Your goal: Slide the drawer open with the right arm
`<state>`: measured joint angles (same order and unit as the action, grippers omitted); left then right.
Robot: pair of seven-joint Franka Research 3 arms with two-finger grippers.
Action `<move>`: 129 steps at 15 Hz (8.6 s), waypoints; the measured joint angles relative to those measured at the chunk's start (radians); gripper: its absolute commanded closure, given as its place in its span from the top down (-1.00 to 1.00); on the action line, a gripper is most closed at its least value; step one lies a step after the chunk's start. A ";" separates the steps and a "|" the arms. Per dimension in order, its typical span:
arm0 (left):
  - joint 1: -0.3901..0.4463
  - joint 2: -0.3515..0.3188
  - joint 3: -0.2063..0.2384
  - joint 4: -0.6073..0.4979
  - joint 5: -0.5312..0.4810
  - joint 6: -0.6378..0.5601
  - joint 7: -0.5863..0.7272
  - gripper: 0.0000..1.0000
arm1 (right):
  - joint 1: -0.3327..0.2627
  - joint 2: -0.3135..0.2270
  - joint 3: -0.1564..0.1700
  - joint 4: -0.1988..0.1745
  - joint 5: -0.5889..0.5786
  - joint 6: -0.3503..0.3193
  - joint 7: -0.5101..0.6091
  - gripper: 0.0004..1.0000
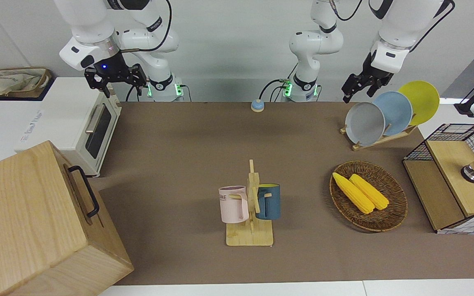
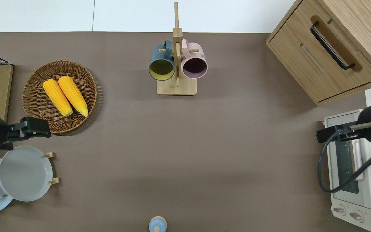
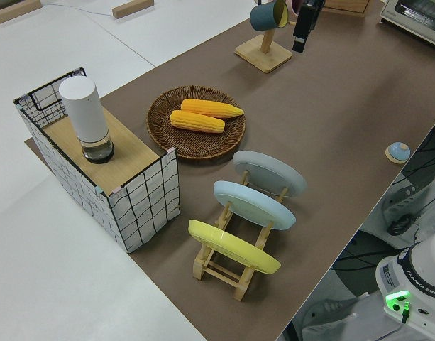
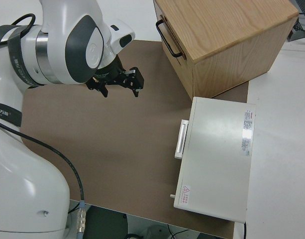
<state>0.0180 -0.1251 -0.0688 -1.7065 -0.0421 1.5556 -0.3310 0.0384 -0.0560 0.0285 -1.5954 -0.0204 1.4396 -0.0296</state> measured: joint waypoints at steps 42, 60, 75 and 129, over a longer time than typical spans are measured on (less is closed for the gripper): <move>0.000 0.000 0.000 0.000 0.000 0.000 0.000 0.99 | 0.122 0.216 0.328 -0.153 -1.138 0.172 0.459 0.97; 0.000 0.000 0.000 0.000 0.000 0.000 0.000 0.99 | 0.135 0.379 0.179 -0.207 -1.567 0.394 0.536 0.96; 0.000 0.000 0.000 0.000 0.000 0.000 0.000 0.99 | 0.113 0.388 0.075 -0.211 -1.675 0.547 0.492 0.96; 0.000 0.000 0.000 0.000 0.000 0.000 0.000 0.99 | 0.158 0.400 0.513 -0.222 -1.507 -0.010 0.426 -0.74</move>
<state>0.0180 -0.1251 -0.0688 -1.7065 -0.0421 1.5556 -0.3310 0.1966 0.3441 0.5414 -1.8177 -1.5278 1.4293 0.3965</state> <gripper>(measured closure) 0.004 0.797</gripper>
